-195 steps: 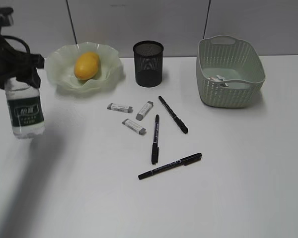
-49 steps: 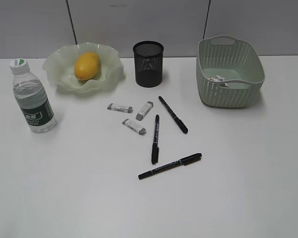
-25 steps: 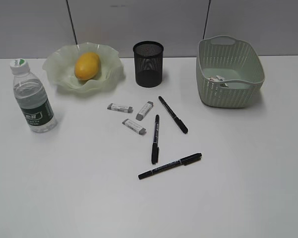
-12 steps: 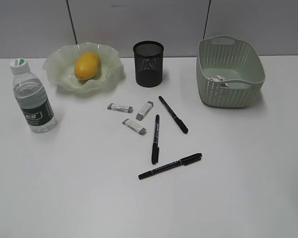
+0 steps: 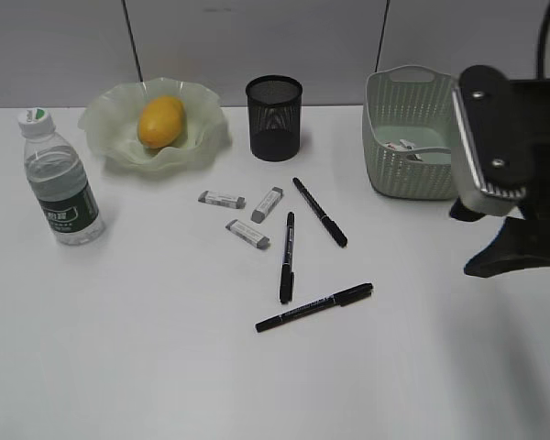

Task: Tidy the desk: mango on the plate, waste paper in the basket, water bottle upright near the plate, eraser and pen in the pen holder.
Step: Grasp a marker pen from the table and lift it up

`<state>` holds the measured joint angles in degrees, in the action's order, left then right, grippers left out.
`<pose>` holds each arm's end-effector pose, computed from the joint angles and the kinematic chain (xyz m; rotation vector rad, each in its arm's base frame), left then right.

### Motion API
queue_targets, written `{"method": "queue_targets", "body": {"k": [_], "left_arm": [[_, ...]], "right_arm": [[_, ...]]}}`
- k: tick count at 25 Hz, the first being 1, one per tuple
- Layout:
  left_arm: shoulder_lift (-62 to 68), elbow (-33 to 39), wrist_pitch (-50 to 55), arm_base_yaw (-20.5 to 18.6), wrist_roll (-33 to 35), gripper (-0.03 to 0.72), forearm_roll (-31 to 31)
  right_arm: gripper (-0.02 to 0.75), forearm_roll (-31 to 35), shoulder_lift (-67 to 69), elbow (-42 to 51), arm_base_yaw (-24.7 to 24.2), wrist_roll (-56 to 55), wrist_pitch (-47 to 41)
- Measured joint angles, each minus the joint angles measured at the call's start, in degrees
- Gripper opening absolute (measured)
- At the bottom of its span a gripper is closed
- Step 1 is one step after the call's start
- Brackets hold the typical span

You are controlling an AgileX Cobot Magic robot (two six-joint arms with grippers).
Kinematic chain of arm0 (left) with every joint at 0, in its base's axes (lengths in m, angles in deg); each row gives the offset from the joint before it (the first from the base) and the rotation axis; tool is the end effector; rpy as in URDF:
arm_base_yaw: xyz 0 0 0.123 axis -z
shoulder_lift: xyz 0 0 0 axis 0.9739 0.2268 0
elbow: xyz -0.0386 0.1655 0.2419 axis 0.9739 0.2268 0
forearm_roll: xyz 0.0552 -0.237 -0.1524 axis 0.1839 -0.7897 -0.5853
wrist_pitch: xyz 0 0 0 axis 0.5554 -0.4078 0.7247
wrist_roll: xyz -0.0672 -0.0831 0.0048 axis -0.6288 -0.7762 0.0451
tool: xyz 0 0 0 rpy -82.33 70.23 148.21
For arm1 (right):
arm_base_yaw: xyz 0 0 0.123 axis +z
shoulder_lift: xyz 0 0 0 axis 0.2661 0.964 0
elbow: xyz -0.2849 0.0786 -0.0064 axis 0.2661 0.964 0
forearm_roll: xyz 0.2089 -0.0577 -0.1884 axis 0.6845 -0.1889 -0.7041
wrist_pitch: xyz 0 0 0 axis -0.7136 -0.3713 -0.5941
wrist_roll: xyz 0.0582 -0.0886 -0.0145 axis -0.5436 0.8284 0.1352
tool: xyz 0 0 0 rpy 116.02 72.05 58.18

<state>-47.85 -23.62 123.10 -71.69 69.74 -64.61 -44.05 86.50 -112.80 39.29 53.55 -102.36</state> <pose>0.0246 -0.0043 0.2954 0.1568 2.0107 -0.0436 0.2592 0.1346 0.2465 -1.9631 1.9033 0.0350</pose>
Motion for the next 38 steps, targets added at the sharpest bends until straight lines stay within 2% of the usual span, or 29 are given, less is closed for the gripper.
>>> {"method": "queue_targets", "body": {"k": [5, 9, 15, 20, 24, 31, 38], "left_arm": [[0.0, 0.0, 0.0, 0.0, 0.0, 0.519, 0.0], [0.0, 0.0, 0.0, 0.0, 0.0, 0.519, 0.0], [0.0, 0.0, 0.0, 0.0, 0.0, 0.519, 0.0], [0.0, 0.0, 0.0, 0.0, 0.0, 0.519, -0.02], [0.0, 0.0, 0.0, 0.0, 0.0, 0.519, -0.02], [0.0, 0.0, 0.0, 0.0, -0.05, 0.519, -0.02], [0.0, 0.0, 0.0, 0.0, -0.05, 0.519, -0.02]], "right_arm": [[0.435, 0.06, 11.31, -6.23, 0.7, 3.1, 0.59], [0.435, -0.09, 19.31, -10.54, 3.86, 3.64, 1.02], [0.434, -4.14, 28.39, -12.37, 8.3, 3.05, 6.15], [0.43, -9.71, 33.32, -12.41, 8.65, 2.84, 7.43], [0.414, -11.6, 35.3, -12.99, 8.65, 2.77, 9.45], [0.41, -11.56, 37.85, -17.29, 8.65, 1.41, 10.71], [0.395, -8.09, 39.71, -19.26, 8.65, 0.59, 5.91]]}}
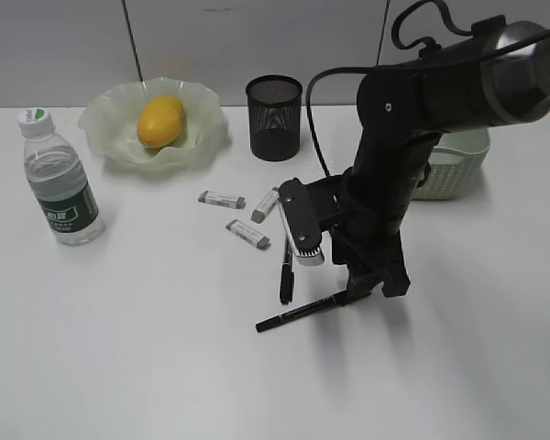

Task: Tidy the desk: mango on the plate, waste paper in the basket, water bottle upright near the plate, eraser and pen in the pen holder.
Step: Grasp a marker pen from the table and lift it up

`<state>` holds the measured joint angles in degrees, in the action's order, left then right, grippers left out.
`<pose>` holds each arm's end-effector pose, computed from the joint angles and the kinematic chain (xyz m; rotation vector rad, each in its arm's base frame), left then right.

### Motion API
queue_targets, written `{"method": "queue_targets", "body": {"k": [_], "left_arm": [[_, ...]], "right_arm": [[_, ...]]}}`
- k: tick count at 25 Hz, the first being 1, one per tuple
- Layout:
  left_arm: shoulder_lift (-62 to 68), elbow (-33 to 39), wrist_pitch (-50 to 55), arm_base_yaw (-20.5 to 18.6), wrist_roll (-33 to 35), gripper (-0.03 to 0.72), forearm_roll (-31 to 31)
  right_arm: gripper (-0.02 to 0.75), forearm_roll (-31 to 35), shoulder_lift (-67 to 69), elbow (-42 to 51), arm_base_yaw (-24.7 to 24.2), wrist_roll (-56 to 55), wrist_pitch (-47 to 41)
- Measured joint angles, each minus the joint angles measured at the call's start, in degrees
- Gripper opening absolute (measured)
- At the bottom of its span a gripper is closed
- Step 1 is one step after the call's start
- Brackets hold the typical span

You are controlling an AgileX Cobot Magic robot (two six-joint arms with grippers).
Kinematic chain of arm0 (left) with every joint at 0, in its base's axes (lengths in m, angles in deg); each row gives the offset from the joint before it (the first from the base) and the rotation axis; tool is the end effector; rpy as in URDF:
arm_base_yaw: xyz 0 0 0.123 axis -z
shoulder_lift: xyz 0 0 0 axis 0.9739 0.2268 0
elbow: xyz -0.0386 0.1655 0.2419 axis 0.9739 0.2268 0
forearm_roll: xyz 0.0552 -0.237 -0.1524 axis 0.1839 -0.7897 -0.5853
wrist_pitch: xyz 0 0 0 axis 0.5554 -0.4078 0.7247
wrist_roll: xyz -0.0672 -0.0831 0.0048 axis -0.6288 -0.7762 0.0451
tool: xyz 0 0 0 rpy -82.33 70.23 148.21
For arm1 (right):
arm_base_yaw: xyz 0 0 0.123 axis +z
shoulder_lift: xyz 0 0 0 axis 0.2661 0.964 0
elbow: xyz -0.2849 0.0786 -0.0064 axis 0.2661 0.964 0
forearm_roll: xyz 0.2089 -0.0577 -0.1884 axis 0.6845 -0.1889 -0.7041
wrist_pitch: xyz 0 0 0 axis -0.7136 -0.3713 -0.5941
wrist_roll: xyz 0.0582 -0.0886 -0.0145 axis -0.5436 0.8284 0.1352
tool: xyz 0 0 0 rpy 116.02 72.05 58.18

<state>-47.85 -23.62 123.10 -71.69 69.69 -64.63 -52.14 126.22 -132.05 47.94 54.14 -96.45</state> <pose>0.0246 -0.0043 0.2954 0.1560 2.0107 -0.0445 0.3472 0.2285 0.0936 -2.3834 1.8572 0.0278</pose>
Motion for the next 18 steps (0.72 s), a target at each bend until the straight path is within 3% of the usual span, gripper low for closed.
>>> {"method": "queue_targets", "body": {"k": [6, 10, 13, 18], "left_arm": [[0.0, 0.0, 0.0, 0.0, -0.06, 0.519, 0.0], [0.0, 0.0, 0.0, 0.0, -0.06, 0.519, 0.0], [0.0, 0.0, 0.0, 0.0, -0.06, 0.519, 0.0], [0.0, 0.0, 0.0, 0.0, -0.06, 0.519, 0.0]], "right_arm": [[0.318, 0.14, 0.0, -0.32, 0.0, -0.19, -2.69], [0.306, 1.36, 0.0, -2.6, 0.0, -4.81, -3.18], [0.305, 1.67, 0.0, -6.18, 0.0, -19.55, -4.68], [0.301, 1.81, 0.0, -11.96, 0.0, -63.1, -13.14]]}}
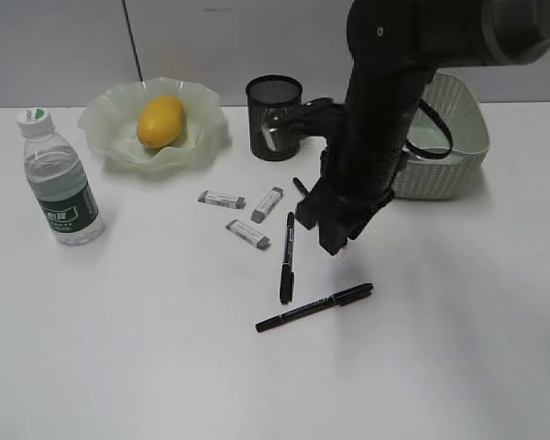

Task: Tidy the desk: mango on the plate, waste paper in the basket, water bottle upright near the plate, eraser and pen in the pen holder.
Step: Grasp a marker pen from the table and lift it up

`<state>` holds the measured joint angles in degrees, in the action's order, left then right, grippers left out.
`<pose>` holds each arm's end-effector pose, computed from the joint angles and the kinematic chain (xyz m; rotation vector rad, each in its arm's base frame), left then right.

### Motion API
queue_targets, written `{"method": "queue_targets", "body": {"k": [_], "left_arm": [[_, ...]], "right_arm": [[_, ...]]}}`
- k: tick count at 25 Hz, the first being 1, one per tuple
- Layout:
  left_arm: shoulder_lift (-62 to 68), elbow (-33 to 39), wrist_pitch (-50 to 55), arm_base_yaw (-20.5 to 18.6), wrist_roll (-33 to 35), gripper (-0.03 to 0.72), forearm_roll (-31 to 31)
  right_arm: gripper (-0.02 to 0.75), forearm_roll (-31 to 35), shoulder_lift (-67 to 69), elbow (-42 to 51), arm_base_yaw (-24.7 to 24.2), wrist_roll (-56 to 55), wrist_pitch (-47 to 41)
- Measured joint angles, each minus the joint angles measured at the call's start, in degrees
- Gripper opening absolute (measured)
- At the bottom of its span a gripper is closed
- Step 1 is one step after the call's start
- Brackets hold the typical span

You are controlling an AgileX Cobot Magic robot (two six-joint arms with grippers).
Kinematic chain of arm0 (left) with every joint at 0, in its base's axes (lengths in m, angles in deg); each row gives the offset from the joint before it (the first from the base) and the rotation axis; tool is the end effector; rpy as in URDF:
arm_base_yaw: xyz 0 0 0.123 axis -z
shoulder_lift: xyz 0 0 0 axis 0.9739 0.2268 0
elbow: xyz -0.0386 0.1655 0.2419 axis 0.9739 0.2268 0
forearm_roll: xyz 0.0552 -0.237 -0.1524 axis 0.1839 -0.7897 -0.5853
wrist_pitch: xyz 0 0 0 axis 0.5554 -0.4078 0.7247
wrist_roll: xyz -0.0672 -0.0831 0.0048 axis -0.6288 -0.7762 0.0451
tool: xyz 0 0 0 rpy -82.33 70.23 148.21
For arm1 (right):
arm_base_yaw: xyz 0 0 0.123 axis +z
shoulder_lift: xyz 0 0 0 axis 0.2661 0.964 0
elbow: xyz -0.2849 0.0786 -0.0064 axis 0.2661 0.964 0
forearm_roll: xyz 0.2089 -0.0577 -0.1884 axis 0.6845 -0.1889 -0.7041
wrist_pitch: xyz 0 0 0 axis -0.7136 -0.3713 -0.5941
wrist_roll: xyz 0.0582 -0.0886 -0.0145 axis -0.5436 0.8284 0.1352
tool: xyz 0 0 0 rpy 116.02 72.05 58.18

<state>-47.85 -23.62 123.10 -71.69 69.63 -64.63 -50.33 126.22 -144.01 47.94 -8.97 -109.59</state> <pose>0.0246 -0.0043 0.2954 0.1549 2.0108 -0.0452 0.3678 0.2465 0.1459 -1.0750 2.8771 0.1720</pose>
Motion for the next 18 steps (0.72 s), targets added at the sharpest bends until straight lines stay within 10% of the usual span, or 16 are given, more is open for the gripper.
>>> {"method": "queue_targets", "body": {"k": [12, 18], "left_arm": [[0.0, 0.0, 0.0, 0.0, 0.0, 0.519, 0.0], [0.0, 0.0, 0.0, 0.0, 0.0, 0.519, 0.0]], "right_arm": [[0.303, 4.91, 0.0, -0.48, 0.0, -58.87, -7.38], [0.458, 5.1, 0.34, -0.48, 1.62, -72.43, -1.25]]}}
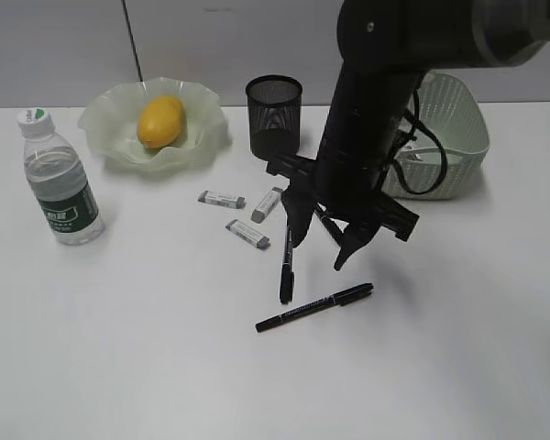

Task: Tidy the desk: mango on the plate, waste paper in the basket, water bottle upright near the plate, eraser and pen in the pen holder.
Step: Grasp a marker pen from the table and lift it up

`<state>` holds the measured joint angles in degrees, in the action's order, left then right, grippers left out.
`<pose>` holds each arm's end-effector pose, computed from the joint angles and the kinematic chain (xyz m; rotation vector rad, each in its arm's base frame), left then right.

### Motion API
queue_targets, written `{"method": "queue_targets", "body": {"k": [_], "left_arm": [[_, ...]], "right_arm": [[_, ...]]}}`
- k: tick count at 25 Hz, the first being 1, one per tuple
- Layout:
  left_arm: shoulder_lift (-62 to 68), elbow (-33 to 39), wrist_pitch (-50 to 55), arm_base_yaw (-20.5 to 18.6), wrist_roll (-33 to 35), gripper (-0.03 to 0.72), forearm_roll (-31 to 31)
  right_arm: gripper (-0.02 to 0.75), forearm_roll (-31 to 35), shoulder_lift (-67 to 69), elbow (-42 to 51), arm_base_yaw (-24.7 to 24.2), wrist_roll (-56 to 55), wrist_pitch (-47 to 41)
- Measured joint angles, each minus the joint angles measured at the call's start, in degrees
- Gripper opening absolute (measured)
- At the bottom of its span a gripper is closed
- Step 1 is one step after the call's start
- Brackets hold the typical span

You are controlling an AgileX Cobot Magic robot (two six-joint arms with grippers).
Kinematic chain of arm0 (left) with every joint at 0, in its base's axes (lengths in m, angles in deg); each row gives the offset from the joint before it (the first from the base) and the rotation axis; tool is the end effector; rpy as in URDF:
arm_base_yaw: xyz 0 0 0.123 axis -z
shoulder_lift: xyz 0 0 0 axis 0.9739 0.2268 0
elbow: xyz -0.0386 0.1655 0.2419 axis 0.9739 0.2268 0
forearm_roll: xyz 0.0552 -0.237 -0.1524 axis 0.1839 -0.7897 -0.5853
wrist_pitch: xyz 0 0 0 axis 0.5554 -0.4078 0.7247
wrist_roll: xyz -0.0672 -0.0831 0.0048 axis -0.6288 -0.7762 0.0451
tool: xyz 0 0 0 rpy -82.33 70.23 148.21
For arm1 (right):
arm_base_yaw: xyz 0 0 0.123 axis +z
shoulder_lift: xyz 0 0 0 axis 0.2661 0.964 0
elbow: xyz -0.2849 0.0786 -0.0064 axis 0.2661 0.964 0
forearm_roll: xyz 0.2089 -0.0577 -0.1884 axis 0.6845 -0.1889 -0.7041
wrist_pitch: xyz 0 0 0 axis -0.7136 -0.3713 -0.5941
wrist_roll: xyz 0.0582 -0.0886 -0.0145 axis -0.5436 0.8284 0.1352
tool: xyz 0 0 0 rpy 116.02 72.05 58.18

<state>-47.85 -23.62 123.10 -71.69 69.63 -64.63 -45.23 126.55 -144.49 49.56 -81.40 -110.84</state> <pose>0.0246 -0.0043 0.2954 0.1549 2.0108 -0.0452 0.3563 0.2637 0.1467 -0.8450 -2.9251 -0.2559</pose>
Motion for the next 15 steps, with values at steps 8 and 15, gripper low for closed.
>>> {"method": "queue_targets", "body": {"k": [8, 15], "left_arm": [[0.0, 0.0, 0.0, 0.0, 0.0, 0.519, 0.0], [0.0, 0.0, 0.0, 0.0, 0.0, 0.519, 0.0]], "right_arm": [[0.468, -6.96, 0.11, 2.74, 3.01, -13.27, -0.02], [0.413, -9.53, 0.17, 3.6, 3.01, -20.01, 1.87]]}}
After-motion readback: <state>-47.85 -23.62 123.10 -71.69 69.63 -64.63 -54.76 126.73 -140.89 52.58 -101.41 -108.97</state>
